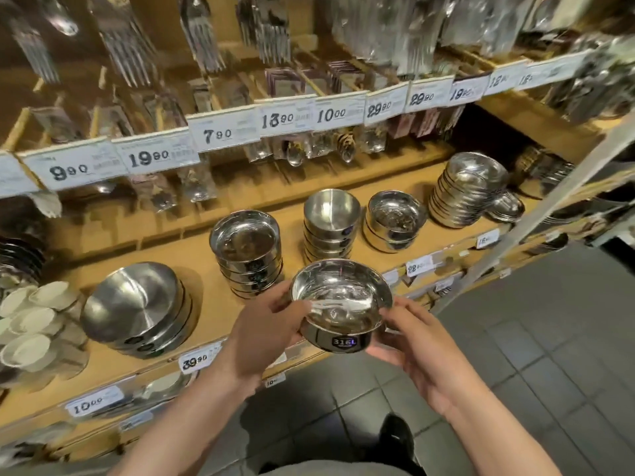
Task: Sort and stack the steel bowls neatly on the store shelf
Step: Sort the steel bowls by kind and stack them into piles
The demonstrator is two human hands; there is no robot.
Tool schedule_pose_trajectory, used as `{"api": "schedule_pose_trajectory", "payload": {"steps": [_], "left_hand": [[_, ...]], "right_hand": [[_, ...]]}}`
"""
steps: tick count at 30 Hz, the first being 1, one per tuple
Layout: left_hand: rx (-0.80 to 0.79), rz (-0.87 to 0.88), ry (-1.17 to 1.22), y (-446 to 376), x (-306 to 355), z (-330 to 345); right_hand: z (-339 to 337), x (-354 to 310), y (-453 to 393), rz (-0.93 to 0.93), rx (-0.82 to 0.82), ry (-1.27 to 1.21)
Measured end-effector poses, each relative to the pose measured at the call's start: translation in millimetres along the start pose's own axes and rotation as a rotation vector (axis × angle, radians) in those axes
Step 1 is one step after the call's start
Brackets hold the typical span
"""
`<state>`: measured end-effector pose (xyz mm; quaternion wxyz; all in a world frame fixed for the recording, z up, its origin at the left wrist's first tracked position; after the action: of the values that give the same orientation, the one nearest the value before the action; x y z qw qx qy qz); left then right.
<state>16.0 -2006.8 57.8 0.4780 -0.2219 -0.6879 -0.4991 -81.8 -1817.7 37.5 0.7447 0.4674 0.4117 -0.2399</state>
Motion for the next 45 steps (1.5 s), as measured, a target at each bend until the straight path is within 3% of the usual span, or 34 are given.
{"api": "schedule_pose_trajectory", "payload": {"steps": [4, 9, 15, 33, 45], "left_hand": [[-0.010, -0.067, 0.021, -25, 11, 53], [0.029, -0.032, 0.064, -63, 32, 137], [0.169, -0.065, 0.068, -104, 52, 191], [0.688, -0.006, 0.095, -221, 84, 184], [0.915, -0.075, 0.030, -237, 70, 188]], "right_hand": [[-54, -17, -20, 0.009, 0.004, -0.010], [-133, -61, -63, -0.028, 0.025, 0.032], [-186, -108, -116, -0.026, -0.001, 0.073], [-147, -152, -282, -0.174, -0.189, 0.324], [-146, -149, -308, -0.146, -0.409, 0.529]]}}
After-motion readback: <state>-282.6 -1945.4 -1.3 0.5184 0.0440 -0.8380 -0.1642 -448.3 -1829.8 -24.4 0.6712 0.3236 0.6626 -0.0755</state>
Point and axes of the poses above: each hand's wrist, its own y-axis away from the middle knuckle, its own z-axis out of the palm, x = y × z, the point moved 7 cm from there along -y, towards the middle knuckle, and after that the axes turned 5 degrees about -z, right-handed, at the moved point
